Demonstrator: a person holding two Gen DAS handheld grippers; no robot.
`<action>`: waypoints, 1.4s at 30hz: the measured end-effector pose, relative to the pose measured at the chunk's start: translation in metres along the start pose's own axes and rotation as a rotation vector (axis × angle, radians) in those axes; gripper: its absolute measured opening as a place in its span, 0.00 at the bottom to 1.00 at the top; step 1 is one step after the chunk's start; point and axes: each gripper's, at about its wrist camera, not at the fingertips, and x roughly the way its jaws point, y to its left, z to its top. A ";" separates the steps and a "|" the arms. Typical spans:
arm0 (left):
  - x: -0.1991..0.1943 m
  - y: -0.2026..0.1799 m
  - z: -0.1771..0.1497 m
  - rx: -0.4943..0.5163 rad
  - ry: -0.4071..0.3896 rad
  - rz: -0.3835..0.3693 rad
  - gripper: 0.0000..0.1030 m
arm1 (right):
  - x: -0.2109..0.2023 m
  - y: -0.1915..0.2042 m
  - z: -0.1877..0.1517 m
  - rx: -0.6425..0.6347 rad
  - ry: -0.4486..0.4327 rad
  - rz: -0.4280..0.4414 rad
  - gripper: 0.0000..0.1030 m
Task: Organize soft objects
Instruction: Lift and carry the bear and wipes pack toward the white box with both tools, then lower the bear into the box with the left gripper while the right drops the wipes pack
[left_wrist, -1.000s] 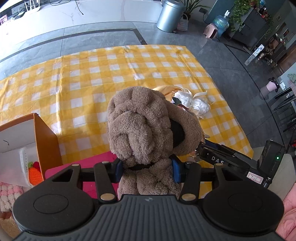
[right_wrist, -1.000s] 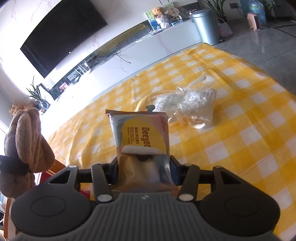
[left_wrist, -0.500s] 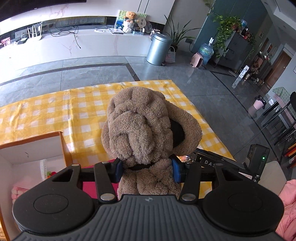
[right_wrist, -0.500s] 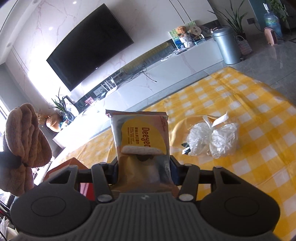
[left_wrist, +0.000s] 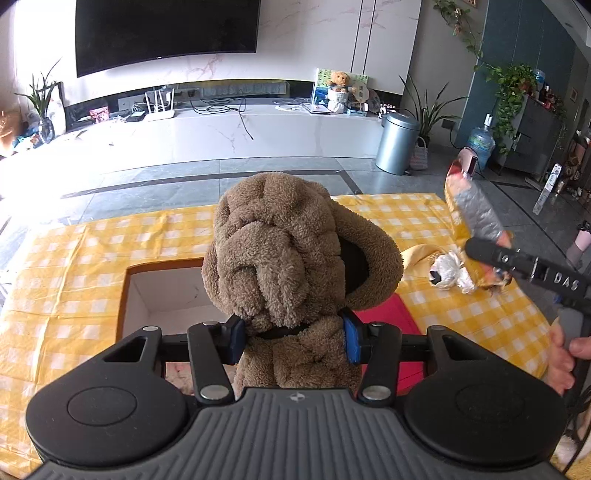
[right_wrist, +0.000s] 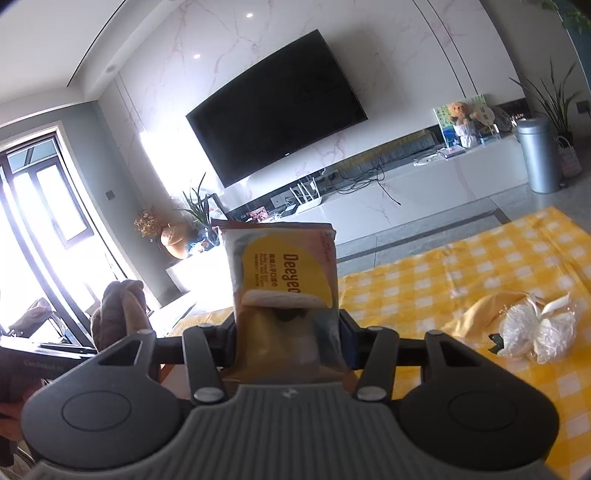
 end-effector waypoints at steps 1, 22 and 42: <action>-0.001 0.003 -0.007 0.005 -0.012 0.028 0.56 | 0.003 0.015 0.000 -0.029 0.004 -0.015 0.50; 0.008 0.101 -0.047 -0.192 -0.068 0.144 0.56 | 0.181 0.166 -0.067 -0.498 0.344 -0.253 0.50; 0.002 0.135 -0.044 -0.280 -0.055 0.078 0.56 | 0.212 0.165 -0.123 -0.610 0.621 -0.365 0.48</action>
